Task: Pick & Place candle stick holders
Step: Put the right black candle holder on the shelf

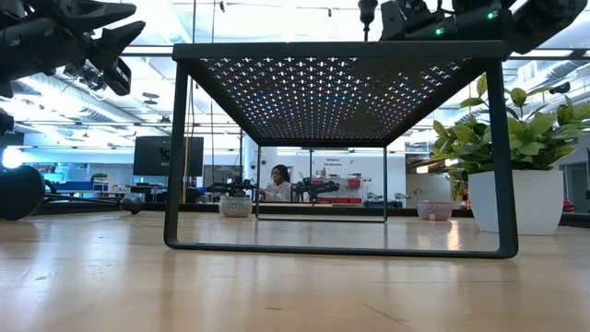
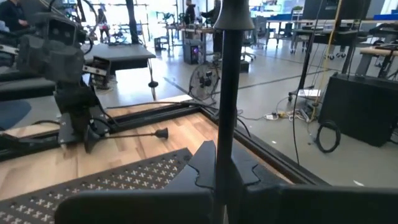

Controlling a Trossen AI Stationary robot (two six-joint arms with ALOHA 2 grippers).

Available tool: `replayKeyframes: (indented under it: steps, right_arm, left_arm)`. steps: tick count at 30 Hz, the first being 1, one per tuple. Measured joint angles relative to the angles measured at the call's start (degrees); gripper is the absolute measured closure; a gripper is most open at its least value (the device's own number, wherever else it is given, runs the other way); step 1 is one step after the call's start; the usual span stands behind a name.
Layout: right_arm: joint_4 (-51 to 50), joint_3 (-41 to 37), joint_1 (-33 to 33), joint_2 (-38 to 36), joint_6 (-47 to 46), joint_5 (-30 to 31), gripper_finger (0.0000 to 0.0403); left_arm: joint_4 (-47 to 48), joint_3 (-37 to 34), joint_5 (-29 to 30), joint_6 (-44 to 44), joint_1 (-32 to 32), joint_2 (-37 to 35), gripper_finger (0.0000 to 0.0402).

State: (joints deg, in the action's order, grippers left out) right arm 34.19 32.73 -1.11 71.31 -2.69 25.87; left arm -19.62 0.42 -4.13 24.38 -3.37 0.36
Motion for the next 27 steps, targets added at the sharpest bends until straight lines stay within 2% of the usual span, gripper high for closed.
replayKeyframes:
  steps: [9,14,19,27]
  right_arm:
    - [-0.76,0.17,-0.63,0.61,0.17,-0.14,0.0393]
    - [-1.19,0.07,-0.65,0.72,0.17,-0.28,0.0346]
    - [-0.90,0.07,-0.63,0.70,0.02,-4.17,0.0303]
    - [-0.02,0.06,-0.63,0.70,0.05,-4.31,0.0221]
  left_arm:
    - [0.01,0.00,-0.03,-0.02,-0.01,0.00,0.0307]
    - [0.01,-0.01,-0.03,-0.02,0.00,0.00,0.0307]
    - [0.01,0.00,-0.03,-0.02,-0.01,0.00,0.0307]
    - [0.01,0.00,-0.03,-0.04,-0.01,0.00,0.0307]
